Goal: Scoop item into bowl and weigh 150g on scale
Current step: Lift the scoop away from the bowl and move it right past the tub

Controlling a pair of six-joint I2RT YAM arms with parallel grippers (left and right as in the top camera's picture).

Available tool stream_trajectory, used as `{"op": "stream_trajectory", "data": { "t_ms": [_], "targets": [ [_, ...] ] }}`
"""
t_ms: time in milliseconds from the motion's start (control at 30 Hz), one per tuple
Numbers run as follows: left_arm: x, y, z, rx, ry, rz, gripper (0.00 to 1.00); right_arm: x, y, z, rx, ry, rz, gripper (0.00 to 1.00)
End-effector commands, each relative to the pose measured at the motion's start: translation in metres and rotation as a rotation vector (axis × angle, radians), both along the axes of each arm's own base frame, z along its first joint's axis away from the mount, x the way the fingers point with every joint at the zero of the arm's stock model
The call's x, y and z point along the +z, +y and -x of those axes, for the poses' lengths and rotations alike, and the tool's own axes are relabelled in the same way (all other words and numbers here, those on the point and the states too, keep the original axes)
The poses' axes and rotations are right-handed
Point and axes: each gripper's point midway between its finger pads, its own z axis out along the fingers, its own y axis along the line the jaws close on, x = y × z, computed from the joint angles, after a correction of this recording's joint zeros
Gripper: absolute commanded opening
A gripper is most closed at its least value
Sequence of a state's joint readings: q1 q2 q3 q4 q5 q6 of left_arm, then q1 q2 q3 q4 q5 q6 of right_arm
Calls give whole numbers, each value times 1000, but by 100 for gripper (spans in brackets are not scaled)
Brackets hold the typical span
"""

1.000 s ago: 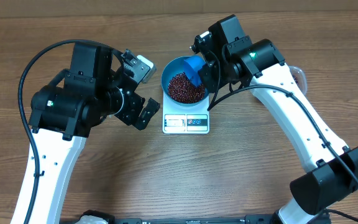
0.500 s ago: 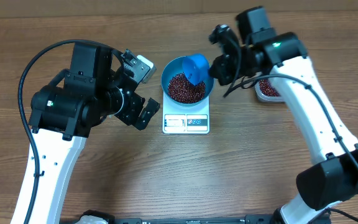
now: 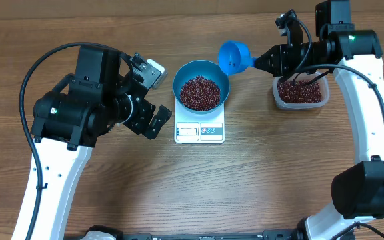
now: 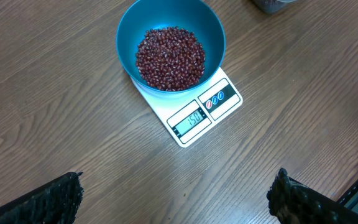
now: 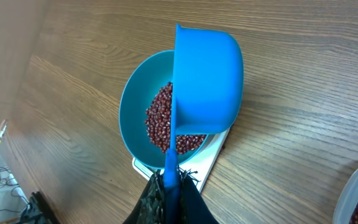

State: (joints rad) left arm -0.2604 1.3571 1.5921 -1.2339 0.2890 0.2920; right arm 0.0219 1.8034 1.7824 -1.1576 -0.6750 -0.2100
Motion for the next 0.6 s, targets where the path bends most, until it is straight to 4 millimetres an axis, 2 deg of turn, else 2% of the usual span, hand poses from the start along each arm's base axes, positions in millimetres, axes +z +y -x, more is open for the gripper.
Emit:
{"op": "stream_trajectory", "data": {
  "t_ms": [0,267,367,467,567],
  "targets": [
    [7,-3,0,-22,-24,11,100,29,4,3,15,-70,-31,4],
    [7,-3,0,-22,-24,11,100,29,6,3,19,-69,-37,4],
    [7,-3,0,-22,-24,11,100,35,9,5,35,-72,-79,4],
    [7,-3,0,-22,-24,11,100,41,0,5,13,-84,-86,4],
    [7,-3,0,-22,-24,11,99,53,-22,6,-43,-116,-74,4]
  ]
}}
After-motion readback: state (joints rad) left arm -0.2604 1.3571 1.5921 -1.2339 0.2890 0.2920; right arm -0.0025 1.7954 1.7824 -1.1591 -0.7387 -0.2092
